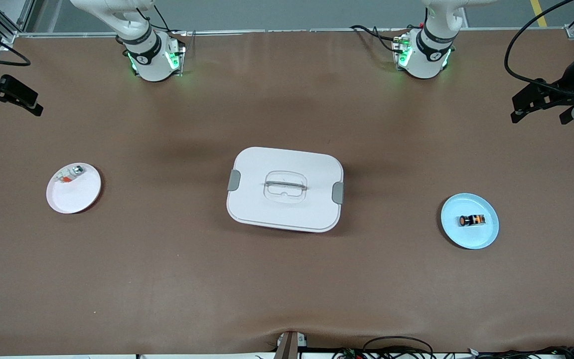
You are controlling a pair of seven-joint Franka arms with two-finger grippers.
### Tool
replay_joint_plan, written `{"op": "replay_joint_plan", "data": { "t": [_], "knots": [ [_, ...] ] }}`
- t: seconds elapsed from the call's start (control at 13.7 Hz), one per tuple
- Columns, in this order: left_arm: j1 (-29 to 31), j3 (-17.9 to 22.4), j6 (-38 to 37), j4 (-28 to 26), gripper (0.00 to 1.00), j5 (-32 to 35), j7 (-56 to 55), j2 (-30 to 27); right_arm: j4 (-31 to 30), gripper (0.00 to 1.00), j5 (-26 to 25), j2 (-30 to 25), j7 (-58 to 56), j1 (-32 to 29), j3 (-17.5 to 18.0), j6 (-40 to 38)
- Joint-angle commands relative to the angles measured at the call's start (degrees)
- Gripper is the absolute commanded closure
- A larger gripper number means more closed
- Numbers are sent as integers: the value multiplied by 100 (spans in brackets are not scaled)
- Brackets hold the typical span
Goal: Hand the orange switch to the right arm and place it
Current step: 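Lower the left gripper toward the orange switch on the blue plate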
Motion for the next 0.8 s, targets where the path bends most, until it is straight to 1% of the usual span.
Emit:
{"op": "replay_joint_plan", "data": {
  "t": [0.0,0.22,0.44,0.66,0.73],
  "knots": [
    [37,-37,-13,104,0,0,27,49,-54,0,91,-98,187,-29,45,-31],
    [46,-28,-13,113,0,0,45,66,-63,0,91,-107,188,-37,45,-49],
    [55,-28,22,122,0,-8,54,294,-63,0,91,-107,188,-46,36,-49],
    [64,16,451,34,0,26,71,549,-63,0,91,-98,188,-46,36,-40],
    [64,16,592,34,0,157,71,672,-63,0,91,-107,188,-46,36,-49]
  ]
}}
